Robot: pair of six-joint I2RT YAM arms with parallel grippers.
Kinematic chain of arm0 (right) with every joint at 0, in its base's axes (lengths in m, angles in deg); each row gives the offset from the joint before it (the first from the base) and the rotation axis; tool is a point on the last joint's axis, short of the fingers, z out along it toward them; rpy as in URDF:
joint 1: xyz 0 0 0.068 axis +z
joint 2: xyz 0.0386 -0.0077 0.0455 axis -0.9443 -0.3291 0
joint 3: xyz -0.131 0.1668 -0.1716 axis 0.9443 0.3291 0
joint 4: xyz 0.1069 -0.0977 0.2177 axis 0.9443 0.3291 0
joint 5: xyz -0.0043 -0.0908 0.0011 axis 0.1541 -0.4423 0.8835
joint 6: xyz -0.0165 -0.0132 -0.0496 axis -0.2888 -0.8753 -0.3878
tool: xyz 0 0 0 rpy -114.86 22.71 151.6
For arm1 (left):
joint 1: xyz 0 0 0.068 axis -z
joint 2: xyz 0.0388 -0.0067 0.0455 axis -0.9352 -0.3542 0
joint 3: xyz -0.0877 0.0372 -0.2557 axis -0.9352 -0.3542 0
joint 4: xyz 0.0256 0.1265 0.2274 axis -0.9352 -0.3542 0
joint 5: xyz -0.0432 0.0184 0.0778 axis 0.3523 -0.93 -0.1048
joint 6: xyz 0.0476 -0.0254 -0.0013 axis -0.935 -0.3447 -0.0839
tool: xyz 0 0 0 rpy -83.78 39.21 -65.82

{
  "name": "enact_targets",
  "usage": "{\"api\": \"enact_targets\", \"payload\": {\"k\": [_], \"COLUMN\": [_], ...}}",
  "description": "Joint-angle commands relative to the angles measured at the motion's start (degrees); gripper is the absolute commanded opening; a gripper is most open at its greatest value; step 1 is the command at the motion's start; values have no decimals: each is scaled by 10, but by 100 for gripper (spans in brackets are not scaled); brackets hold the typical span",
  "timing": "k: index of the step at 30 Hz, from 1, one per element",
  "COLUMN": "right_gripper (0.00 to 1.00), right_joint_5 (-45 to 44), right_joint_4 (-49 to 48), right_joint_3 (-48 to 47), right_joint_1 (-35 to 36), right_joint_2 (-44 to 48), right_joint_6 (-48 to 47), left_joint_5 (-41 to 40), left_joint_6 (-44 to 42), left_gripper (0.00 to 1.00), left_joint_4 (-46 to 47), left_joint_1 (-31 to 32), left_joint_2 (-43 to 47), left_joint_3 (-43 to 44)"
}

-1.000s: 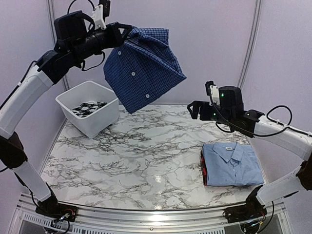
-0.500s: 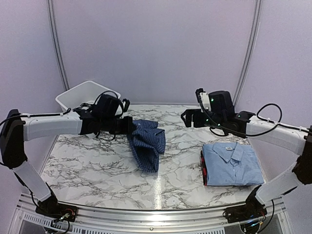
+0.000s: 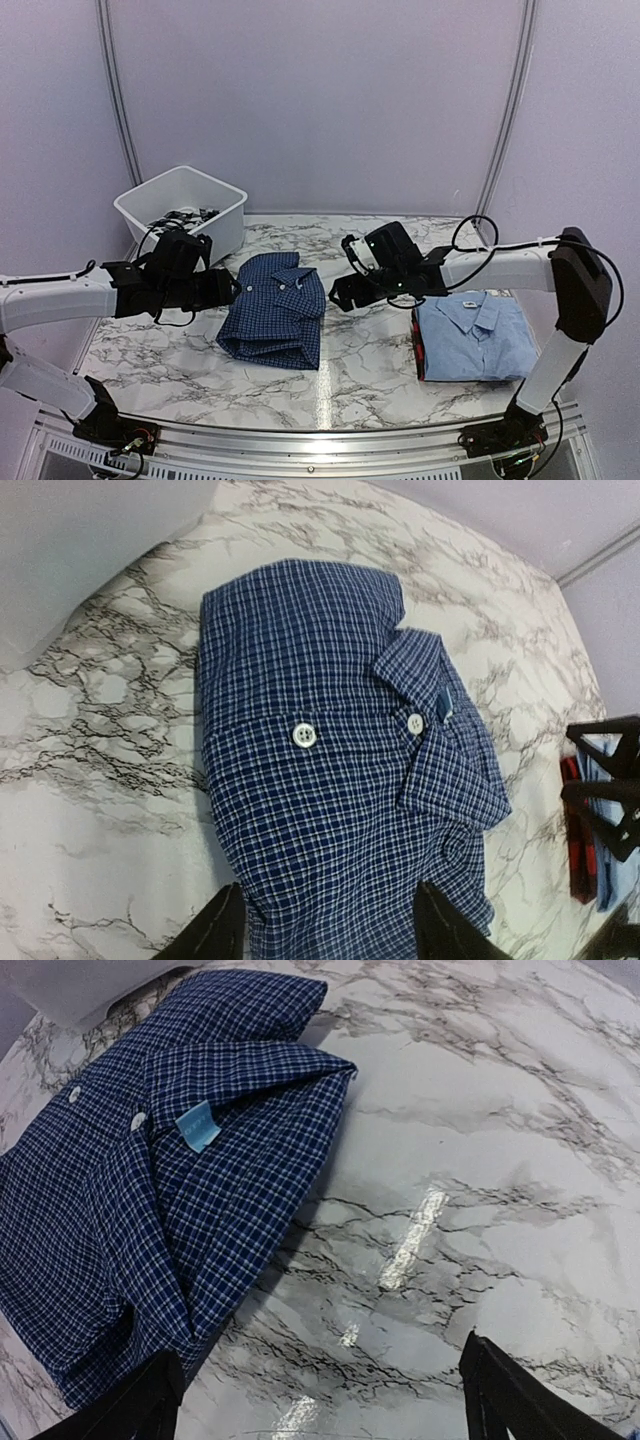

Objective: Fold and stack the long sleeve shirts
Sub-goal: Place the square-folded shirt at the center of the board, then pick up the square-folded shirt from the center of the board.

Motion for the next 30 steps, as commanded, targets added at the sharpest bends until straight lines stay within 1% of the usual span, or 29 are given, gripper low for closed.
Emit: {"api": "enact_targets", "payload": {"k": [1, 3, 5, 7, 10, 15, 18, 19, 22, 24, 25, 30], "right_gripper": [90, 87, 85, 83, 80, 68, 54, 44, 19, 4, 0, 0], "right_joint_5": [61, 82, 100, 112, 133, 166, 172, 177, 195, 212, 225, 284], "right_joint_4": [-38, -49, -58, -69, -92, -118, -122, -121, -117, -113, -113, -117], "right_joint_3": [-44, -54, -61, -63, -65, -90, -97, -99, -111, -123, -128, -153], "right_joint_1": [12, 12, 12, 12, 12, 12, 12, 12, 12, 12, 12, 13], "right_joint_2": [-35, -52, -69, -84, -107, -143, -147, -147, -143, -138, -135, -116], "right_joint_6": [10, 23, 37, 49, 67, 92, 101, 102, 104, 106, 107, 111], "left_joint_5": [-43, -28, 9, 41, 45, 42, 37, 36, 24, 19, 14, -9], "left_joint_6": [-22, -38, -67, -87, -107, -109, -118, -123, -138, -144, -145, -152], "left_gripper": [63, 65, 69, 69, 71, 72, 73, 73, 76, 77, 77, 84], "left_joint_4": [-33, -32, -31, -32, -32, -26, -21, -18, -10, -1, 4, 36], "left_joint_1": [0, -1, 0, 5, 21, 42, 56, 63, 83, 90, 94, 107], "left_joint_2": [42, 40, 23, 0, -31, -68, -81, -86, -103, -115, -119, -130], "left_joint_3": [8, 19, 37, 56, 72, 90, 97, 100, 104, 103, 102, 102]}}
